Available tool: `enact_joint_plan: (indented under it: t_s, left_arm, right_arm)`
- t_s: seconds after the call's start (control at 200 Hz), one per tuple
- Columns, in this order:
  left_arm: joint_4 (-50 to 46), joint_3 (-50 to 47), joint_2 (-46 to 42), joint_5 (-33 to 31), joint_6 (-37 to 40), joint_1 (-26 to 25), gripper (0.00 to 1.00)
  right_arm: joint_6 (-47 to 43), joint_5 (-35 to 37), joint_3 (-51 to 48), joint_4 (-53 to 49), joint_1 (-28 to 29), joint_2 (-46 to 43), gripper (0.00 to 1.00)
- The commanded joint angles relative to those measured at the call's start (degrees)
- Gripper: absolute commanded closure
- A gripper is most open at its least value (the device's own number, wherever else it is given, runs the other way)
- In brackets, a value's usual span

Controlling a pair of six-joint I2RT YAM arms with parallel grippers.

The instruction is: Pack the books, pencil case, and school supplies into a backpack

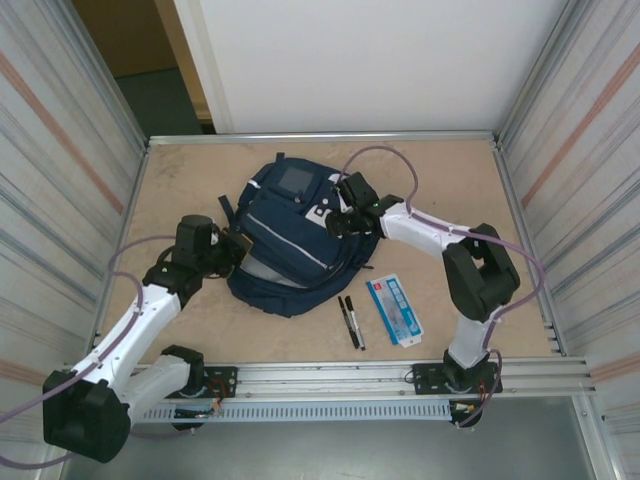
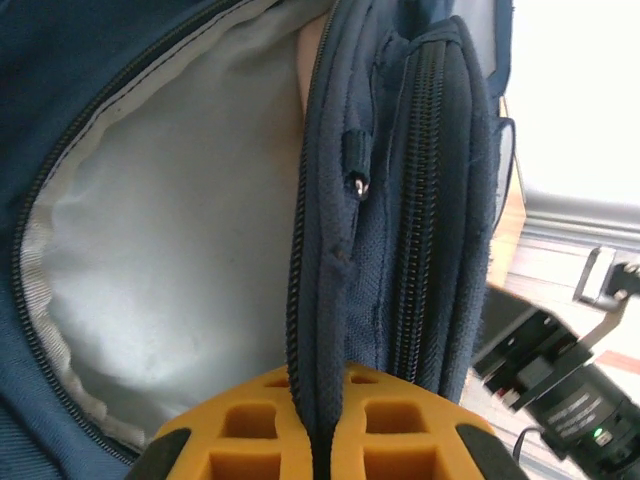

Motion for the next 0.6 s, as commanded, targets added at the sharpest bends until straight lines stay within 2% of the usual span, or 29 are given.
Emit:
enact_joint_plan:
  t_s: [0.0, 0.09, 0.18, 0.321, 0.456, 0.591]
  left_arm:
    - [-2.19, 0.23, -3.55, 0.39, -4.15, -0.1, 0.99]
    - [-5.46, 0.74, -5.74, -0.84, -2.99, -0.24, 0.99]
    - [-6.19, -0.49, -7.65, -1.39, -5.54, -1.51, 0.99]
    - [-4.12, -3.12, -7.9, -5.59, -10.31, -9.28, 0.99]
    - [-3.3, -3.22, -6.61, -9.58, -12.46, -15.5, 0.99]
    - [-2.92, -2.06, -4.15, -10.87, -11.21, -17.16, 0.99]
  right_arm:
    - [2.28, -6.4, 5.96, 2.24, -0.55, 4.74, 0.53]
    - [1.73, -7.55, 9.78, 4.07, -0.75, 9.43, 0.53]
    - [2.28, -8.36, 14.66, 3.14, -1.56, 14.7, 0.54]
    - [3.96, -12.89, 20.95, 5.29, -3.14, 22.11, 0.55]
    - [5.34, -15.66, 31.22, 2.7, -3.75, 29.12, 0.56]
    - [8.22, -20.36, 38.88, 4.59, -3.89, 33.91, 0.56]
